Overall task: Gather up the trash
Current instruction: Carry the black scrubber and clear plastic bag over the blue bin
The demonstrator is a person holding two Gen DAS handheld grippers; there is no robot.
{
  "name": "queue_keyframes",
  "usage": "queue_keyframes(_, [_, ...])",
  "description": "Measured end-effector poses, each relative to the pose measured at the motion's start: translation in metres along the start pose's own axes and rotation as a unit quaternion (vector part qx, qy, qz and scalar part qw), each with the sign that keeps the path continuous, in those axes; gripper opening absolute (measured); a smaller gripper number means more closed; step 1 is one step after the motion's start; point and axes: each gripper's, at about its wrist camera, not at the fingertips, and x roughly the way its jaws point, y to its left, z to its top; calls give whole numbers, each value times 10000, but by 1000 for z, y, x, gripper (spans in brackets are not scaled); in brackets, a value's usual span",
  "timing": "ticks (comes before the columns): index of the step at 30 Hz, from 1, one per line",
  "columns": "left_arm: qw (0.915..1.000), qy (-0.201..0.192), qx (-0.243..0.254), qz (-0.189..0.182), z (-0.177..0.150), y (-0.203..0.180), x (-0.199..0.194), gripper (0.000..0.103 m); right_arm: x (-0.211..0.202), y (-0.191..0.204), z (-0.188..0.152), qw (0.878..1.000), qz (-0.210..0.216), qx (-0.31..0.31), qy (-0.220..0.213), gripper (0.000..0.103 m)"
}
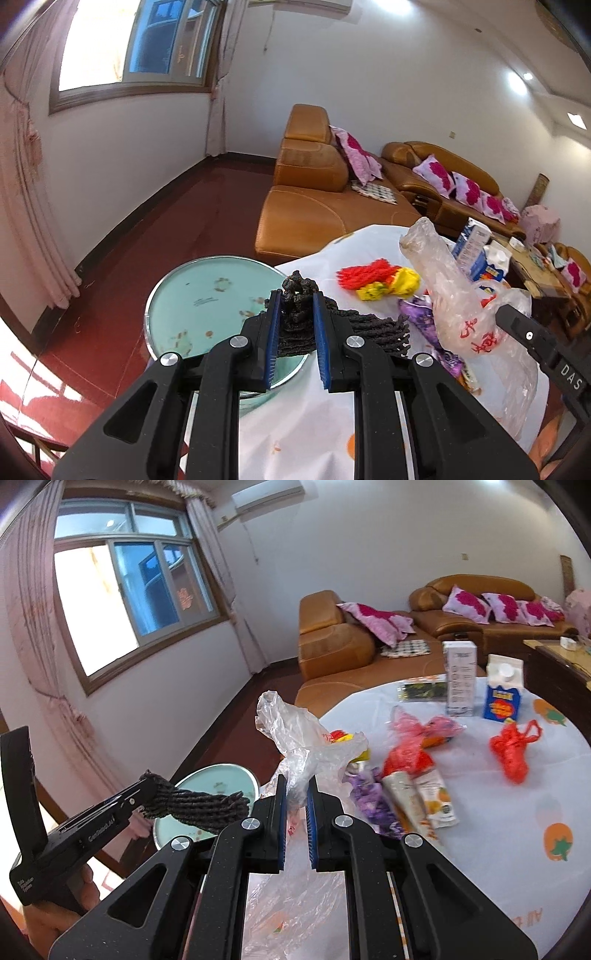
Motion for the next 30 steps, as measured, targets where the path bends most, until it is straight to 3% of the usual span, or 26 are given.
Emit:
queue_keyframes(11, [9989,-17,-252,404,1,39,5,17,27,32,-3,9994,184,-210,219,10])
queue_keyframes(30, [9951,295,-477,815,-2,83,43,17,93,80,-13,9960,283,-556,635,10])
